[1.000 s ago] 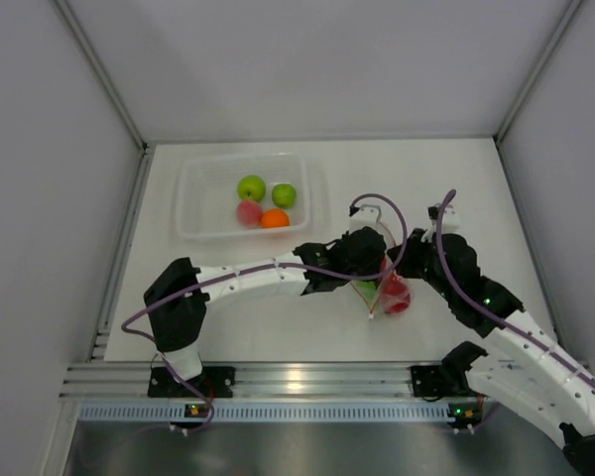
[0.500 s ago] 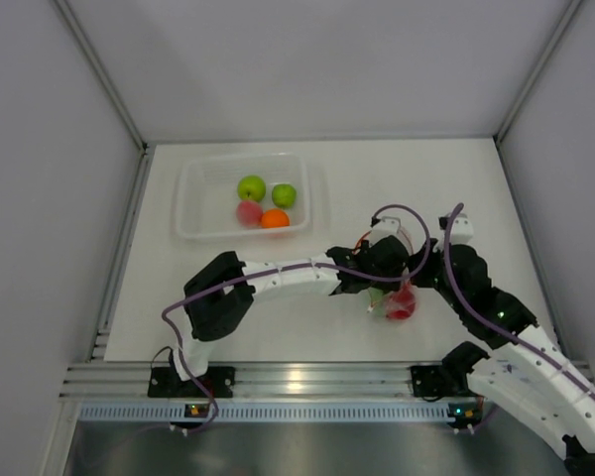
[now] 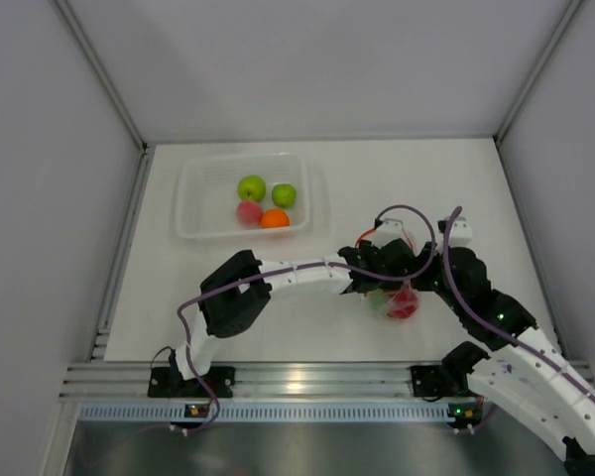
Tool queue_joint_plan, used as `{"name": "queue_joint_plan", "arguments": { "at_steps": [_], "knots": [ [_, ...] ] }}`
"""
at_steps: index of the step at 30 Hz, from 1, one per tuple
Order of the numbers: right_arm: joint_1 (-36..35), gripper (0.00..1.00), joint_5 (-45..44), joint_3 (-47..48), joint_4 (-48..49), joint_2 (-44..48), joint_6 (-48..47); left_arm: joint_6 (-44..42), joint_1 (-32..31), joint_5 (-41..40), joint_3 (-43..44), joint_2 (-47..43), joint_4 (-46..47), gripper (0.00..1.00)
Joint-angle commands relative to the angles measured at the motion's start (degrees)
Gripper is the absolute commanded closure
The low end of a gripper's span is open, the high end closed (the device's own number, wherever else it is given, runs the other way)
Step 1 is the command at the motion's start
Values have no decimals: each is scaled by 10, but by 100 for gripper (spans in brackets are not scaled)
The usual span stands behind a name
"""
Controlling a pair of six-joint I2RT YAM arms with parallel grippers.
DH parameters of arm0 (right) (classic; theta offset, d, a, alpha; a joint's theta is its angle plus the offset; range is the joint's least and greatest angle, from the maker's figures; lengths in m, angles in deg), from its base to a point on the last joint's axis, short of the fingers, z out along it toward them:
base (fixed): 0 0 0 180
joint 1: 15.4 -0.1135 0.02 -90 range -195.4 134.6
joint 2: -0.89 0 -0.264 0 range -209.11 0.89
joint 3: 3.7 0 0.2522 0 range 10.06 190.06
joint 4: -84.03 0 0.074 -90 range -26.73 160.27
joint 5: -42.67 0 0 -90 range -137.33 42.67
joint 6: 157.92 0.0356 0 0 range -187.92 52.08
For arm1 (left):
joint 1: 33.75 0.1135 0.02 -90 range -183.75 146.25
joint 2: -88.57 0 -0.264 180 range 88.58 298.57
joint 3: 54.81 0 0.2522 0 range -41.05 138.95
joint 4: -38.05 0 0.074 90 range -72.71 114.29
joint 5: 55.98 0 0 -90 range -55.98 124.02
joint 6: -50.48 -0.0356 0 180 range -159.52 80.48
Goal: Open the zip-top bag and remove the fake food
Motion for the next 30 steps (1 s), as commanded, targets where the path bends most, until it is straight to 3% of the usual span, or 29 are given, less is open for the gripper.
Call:
{"name": "queue_joint_plan", "arguments": {
  "at_steps": [1, 8, 10, 13, 19, 26, 30],
  "knots": [
    [3, 100, 2, 4, 13, 7, -4, -8, -8, -9, 26, 29, -55, 29],
    [3, 100, 3, 4, 16, 12, -1, -11, -11, 8, 32, 64, -67, 29],
    [3, 100, 1, 3, 17, 15, -2, -5, -11, 12, 32, 73, -66, 39],
    [4, 100, -2, 2, 17, 15, -2, -2, -11, 6, 34, 65, -67, 68],
    [3, 100, -1, -1, 42, -3, -1, -6, -16, 5, 24, 1, -40, 100],
    [3, 100, 17, 18, 87, -48, -9, -29, -18, 57, -77, -103, 100, 100],
    [4, 100, 32, 30, 107, -71, -22, -38, -18, 41, -124, -154, 148, 100]
  ]
}}
